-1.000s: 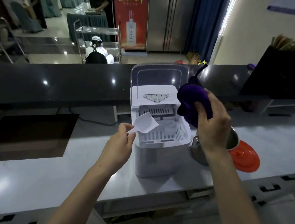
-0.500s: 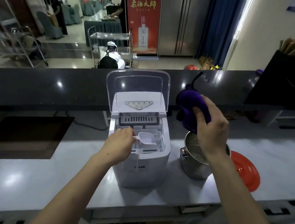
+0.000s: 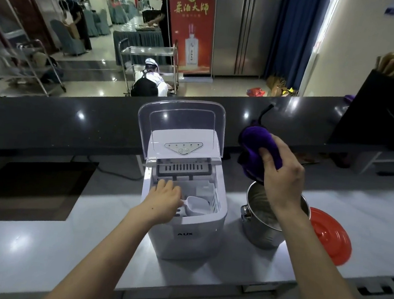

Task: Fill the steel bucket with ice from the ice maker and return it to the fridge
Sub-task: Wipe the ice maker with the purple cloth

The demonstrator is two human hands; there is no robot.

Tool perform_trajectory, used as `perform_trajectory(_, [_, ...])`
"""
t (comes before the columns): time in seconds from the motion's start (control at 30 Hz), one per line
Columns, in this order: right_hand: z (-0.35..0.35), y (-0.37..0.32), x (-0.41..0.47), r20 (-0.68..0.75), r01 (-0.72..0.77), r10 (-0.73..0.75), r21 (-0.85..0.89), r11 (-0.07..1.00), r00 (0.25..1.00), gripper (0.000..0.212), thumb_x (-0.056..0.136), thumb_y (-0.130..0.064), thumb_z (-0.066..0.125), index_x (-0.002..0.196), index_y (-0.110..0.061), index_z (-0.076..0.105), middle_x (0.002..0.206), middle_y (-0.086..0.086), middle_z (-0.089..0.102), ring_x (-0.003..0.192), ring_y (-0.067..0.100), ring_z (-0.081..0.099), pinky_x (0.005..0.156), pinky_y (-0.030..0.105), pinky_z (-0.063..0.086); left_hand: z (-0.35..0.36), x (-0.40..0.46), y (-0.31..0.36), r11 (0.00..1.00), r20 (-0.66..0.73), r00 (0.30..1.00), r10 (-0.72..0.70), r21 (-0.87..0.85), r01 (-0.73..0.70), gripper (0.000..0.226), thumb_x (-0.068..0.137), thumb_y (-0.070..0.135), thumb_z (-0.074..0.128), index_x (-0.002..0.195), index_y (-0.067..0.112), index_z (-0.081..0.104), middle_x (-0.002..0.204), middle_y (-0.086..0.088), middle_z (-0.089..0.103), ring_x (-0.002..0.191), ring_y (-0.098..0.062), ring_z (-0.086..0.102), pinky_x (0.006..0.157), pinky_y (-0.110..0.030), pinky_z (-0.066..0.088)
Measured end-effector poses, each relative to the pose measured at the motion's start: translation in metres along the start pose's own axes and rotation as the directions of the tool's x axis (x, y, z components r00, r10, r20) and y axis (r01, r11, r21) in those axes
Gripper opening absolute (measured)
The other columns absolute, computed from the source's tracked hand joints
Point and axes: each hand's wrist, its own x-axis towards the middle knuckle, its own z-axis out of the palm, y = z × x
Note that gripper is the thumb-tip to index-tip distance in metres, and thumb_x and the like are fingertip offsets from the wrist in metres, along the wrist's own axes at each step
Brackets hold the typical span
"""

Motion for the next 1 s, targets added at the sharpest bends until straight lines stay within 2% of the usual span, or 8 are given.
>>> perform_trajectory(0.17, [0.005, 0.003, -0.001, 0.010, -0.037, 0.037, 0.012, 0.999, 0.999, 0.041, 0.105, -0.040, 0.059, 0.144, -0.027, 0.059, 0.130, -0.002, 0.070, 0.115, 0.016, 0.065, 0.098, 0.036, 0.055, 0.003, 0.009, -0.003, 0.997, -0.005, 1.000, 0.020, 0.075, -0.020, 0.027, 0.105, 0.040, 0.053, 0.120, 0.018, 0.055, 0.130, -0.006, 0.056, 0.125, -0.031, 0.042, 0.097, -0.042, 0.039])
perform_trajectory(0.37, [0.012, 0.005, -0.003, 0.029, -0.056, 0.056, 0.014, 0.998, 0.998, 0.040, 0.106, -0.042, 0.058, 0.144, -0.029, 0.058, 0.128, -0.005, 0.070, 0.113, 0.015, 0.065, 0.096, 0.041, 0.057, 0.003, 0.012, -0.005, 1.000, -0.022, 0.999, 0.028, 0.008, -0.028, 0.022, 0.102, 0.035, 0.051, 0.117, 0.025, 0.063, 0.126, -0.002, 0.060, 0.123, -0.028, 0.048, 0.097, -0.039, 0.039])
perform_trajectory(0.5, [0.018, 0.005, -0.005, 0.037, -0.082, 0.081, 0.031, 0.996, 0.996, 0.041, 0.106, -0.040, 0.058, 0.145, -0.029, 0.058, 0.128, -0.004, 0.070, 0.113, 0.015, 0.065, 0.097, 0.041, 0.058, -0.001, 0.011, -0.005, 0.994, -0.046, 0.999, 0.022, -0.109, -0.027, 0.027, 0.099, 0.032, 0.048, 0.120, 0.026, 0.064, 0.128, -0.001, 0.059, 0.116, -0.025, 0.051, 0.095, -0.039, 0.044])
perform_trajectory(0.67, [0.023, 0.007, -0.003, 0.028, -0.097, 0.096, 0.028, 0.995, 0.995, 0.041, 0.106, -0.042, 0.058, 0.145, -0.029, 0.058, 0.129, -0.005, 0.070, 0.115, 0.015, 0.065, 0.098, 0.043, 0.057, -0.011, 0.012, -0.004, 0.956, -0.131, 0.991, 0.016, -0.288, -0.053, 0.019, 0.102, 0.037, 0.048, 0.111, 0.029, 0.063, 0.113, 0.010, 0.061, 0.100, -0.014, 0.058, 0.085, -0.036, 0.054])
perform_trajectory(0.87, [0.027, 0.003, 0.002, -0.005, -0.107, 0.107, 0.002, 0.994, 0.994, 0.042, 0.105, -0.040, 0.059, 0.144, -0.025, 0.058, 0.128, -0.003, 0.070, 0.113, 0.016, 0.065, 0.093, 0.032, 0.056, -0.034, 0.016, 0.001, 0.912, -0.227, 0.972, 0.057, -0.384, -0.143, 0.015, 0.104, 0.037, 0.049, 0.108, 0.032, 0.062, 0.104, 0.018, 0.059, 0.094, -0.005, 0.058, 0.086, -0.037, 0.057])
perform_trajectory(1.0, [0.024, 0.003, 0.003, -0.045, -0.165, 0.165, 0.003, 0.986, 0.985, 0.041, 0.102, -0.041, 0.063, 0.139, -0.025, 0.056, 0.118, -0.004, 0.069, 0.102, 0.015, 0.065, 0.082, 0.026, 0.052, -0.055, 0.018, 0.015, 0.856, -0.307, 0.946, 0.102, -0.458, -0.241, 0.017, 0.105, 0.033, 0.051, 0.112, 0.026, 0.065, 0.103, 0.014, 0.065, 0.094, -0.005, 0.060, 0.087, -0.036, 0.057])
